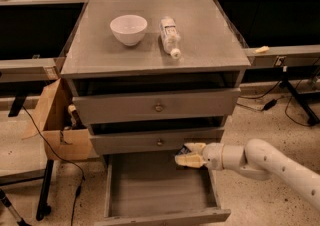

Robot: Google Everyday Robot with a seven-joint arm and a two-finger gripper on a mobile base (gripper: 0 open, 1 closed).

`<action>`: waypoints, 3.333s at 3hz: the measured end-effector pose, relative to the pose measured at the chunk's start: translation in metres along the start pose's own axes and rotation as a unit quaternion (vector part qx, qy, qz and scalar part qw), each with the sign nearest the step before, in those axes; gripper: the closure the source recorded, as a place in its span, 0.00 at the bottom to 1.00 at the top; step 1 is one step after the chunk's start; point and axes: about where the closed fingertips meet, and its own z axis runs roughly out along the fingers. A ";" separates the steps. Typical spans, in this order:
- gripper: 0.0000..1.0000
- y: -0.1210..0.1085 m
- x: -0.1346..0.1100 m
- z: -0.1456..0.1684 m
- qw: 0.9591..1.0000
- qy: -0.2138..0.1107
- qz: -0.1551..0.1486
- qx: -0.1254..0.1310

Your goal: Place rxbar blueberry into bottom drawer

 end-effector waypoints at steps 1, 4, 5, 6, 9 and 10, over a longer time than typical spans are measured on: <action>1.00 -0.030 0.065 0.046 0.999 -0.004 0.025 -0.023; 1.00 -0.105 0.283 0.177 0.986 0.021 0.166 0.003; 0.81 -0.116 0.288 0.177 0.986 -0.008 0.163 0.030; 0.59 -0.118 0.275 0.167 0.989 -0.032 0.140 0.044; 0.00 -0.115 0.246 0.158 0.994 -0.036 0.093 0.036; 0.00 -0.115 0.246 0.158 0.994 -0.036 0.093 0.036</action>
Offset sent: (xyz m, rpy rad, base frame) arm 0.0102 0.0617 -0.3316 0.1256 0.2848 -0.0745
